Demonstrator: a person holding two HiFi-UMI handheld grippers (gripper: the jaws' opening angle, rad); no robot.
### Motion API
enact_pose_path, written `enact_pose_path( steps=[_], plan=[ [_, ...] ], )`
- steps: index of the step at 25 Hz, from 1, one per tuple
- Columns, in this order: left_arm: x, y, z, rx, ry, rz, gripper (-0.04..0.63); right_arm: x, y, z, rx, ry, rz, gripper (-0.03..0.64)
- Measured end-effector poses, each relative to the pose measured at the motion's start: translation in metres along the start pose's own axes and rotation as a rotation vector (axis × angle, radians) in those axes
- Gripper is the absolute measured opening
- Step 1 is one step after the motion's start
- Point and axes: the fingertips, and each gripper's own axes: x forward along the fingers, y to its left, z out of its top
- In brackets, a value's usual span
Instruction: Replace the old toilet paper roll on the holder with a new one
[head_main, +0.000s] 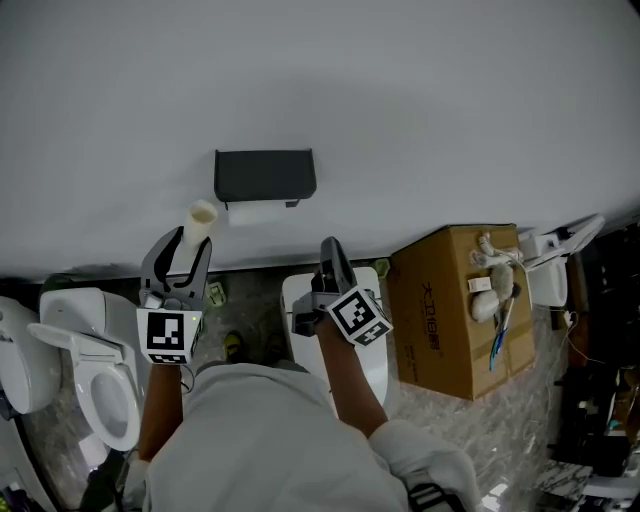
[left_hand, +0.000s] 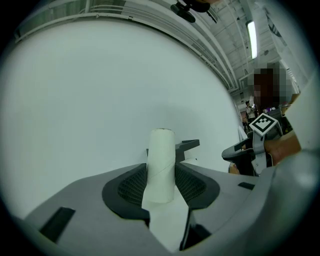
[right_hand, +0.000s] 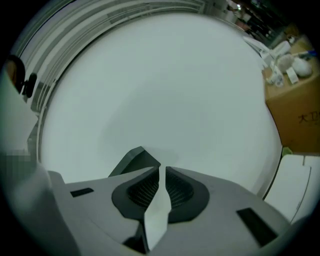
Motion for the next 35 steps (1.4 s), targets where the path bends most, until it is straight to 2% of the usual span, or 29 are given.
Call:
enact_pose_path(
  steps=[11,15,17,23,28,35],
  plan=[
    [0.0,0.0,0.006,-0.056,-0.039,0.014,0.198,-0.009,0.034,0.012,-0.464,0.026,0.045,0.006],
    [-0.001,0.003,0.007,-0.07,-0.045,0.027,0.198,-0.015,0.046,0.012,-0.7,0.033,0.043,0.005],
    [-0.002,0.006,0.007,-0.077,-0.051,0.033,0.198,-0.016,0.053,0.008,-0.775,0.04,0.054,0.006],
    [-0.006,0.014,0.009,-0.097,-0.07,0.056,0.198,-0.012,0.064,0.005,-0.823,0.062,0.122,0.005],
    [-0.009,0.017,0.01,-0.099,-0.077,0.069,0.197,-0.013,0.074,-0.002,-0.947,0.067,0.142,0.005],
    [-0.013,0.023,0.007,-0.104,-0.076,0.085,0.196,-0.012,0.076,-0.001,-0.931,0.065,0.16,0.005]
  ],
)
